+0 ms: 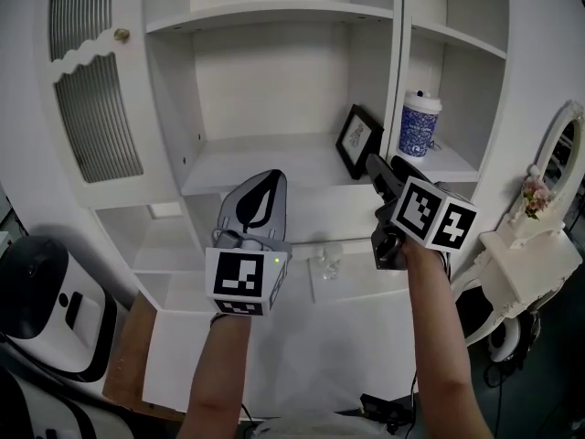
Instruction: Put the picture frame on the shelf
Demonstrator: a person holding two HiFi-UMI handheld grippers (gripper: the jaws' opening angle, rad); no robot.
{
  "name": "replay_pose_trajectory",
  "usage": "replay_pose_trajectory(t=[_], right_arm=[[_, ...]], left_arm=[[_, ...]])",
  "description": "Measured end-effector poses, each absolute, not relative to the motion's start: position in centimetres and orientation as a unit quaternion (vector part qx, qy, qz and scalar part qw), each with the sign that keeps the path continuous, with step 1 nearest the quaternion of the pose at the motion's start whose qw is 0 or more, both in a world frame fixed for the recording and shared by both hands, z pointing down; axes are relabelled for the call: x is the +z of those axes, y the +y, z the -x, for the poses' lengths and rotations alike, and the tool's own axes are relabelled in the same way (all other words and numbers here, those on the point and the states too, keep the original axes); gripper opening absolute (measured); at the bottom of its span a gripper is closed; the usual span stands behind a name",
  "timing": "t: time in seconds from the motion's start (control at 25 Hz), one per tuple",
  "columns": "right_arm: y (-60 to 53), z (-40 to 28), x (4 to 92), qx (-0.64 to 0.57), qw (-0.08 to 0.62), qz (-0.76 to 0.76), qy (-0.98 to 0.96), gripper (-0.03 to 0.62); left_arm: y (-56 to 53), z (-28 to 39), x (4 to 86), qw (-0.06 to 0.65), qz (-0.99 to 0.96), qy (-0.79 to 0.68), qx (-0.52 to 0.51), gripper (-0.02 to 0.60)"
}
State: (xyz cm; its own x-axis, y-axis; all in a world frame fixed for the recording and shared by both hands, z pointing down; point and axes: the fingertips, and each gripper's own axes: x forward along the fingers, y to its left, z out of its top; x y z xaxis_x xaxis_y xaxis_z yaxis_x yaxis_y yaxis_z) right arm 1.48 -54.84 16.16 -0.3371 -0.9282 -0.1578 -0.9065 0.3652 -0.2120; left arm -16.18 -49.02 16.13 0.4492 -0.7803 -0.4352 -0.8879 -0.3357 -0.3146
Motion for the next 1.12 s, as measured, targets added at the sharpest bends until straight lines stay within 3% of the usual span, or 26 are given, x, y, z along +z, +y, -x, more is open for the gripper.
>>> replay_pose_trajectory(t=[0.44, 0.56, 0.68, 0.92, 1.12], right_arm=[[-51.7, -1.3, 17.6, 0.007, 0.117, 0.543, 0.832, 0.192], [-50.3, -1.3, 18.2, 0.021, 0.123, 0.539, 0.833, 0.159], [-48.8, -1.3, 19.4, 0.049, 0.111, 0.554, 0.823, 0.055], [-46.5, -0.7, 21.7, 0.102, 0.065, 0.572, 0.811, 0.018], [-44.3, -0.9, 22.5, 0.101, 0.078, 0.565, 0.815, 0.011]], left_arm=[[-50.1, 16.9, 18.1, 0.192, 0.812, 0.539, 0.114, 0.006], [-49.9, 16.9, 19.1, 0.185, 0.816, 0.537, 0.11, 0.006], [-49.4, 17.1, 19.8, 0.168, 0.821, 0.531, 0.123, 0.006], [-48.0, 16.8, 20.5, 0.17, 0.822, 0.528, 0.126, 0.006], [-46.3, 16.5, 20.9, 0.196, 0.82, 0.525, 0.116, 0.006]])
